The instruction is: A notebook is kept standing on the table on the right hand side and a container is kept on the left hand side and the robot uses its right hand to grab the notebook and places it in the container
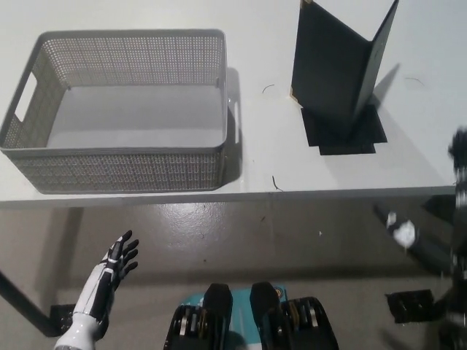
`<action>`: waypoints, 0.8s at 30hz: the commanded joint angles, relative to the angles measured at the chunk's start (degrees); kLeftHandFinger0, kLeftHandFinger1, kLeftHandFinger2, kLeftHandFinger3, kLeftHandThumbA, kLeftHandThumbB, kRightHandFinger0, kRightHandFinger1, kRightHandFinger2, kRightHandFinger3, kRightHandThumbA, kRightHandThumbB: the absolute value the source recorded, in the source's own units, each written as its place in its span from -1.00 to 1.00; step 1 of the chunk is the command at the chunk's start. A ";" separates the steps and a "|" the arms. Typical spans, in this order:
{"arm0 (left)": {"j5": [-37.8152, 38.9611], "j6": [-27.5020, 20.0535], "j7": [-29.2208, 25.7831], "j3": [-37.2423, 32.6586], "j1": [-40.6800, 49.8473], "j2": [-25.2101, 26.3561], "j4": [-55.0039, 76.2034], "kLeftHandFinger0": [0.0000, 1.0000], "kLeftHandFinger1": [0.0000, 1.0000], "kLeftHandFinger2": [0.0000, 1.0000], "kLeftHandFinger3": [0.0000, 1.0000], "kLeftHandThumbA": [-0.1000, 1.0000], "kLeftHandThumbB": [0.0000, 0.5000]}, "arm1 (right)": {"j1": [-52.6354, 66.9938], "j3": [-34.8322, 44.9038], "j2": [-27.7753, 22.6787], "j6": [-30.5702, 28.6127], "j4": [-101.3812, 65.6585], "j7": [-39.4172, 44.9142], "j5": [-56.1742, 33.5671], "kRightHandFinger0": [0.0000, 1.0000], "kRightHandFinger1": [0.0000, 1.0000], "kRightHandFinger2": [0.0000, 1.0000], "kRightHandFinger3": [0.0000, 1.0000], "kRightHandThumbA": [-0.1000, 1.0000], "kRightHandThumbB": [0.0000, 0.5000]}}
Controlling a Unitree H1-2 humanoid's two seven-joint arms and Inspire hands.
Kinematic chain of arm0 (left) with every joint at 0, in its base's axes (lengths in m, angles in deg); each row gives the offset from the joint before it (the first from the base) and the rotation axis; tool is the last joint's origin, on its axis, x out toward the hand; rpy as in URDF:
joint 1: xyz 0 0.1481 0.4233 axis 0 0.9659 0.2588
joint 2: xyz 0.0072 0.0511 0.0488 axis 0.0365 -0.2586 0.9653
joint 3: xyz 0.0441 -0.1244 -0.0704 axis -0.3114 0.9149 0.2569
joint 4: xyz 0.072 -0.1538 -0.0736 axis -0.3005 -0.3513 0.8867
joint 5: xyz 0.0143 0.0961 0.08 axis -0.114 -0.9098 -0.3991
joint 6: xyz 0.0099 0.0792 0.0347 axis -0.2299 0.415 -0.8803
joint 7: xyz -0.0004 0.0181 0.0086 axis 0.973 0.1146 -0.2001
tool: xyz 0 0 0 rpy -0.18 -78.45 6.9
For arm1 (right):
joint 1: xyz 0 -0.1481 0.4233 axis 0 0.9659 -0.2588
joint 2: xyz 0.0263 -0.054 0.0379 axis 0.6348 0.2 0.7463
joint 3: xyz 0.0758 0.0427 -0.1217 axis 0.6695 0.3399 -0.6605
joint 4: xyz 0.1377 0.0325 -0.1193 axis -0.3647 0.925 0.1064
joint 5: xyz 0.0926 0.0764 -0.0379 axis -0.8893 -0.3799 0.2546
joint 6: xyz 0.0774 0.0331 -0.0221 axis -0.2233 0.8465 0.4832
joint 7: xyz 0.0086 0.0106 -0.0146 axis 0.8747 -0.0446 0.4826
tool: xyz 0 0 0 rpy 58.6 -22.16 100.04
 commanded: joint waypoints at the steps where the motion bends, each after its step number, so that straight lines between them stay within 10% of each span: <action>1: 0.22 -1.01 0.97 -0.28 0.64 0.51 1.48 1.00 1.00 1.00 1.00 1.00 -0.02 | -8.48 1.67 -0.13 4.55 4.10 -3.19 2.94 1.00 1.00 1.00 1.00 1.00 0.44; 24: 0.90 -4.59 1.96 -1.20 5.34 0.24 0.02 1.00 1.00 1.00 1.00 1.00 -0.23 | -46.88 7.01 -4.91 2.67 68.21 -5.63 -6.72 1.00 1.00 1.00 1.00 1.00 0.87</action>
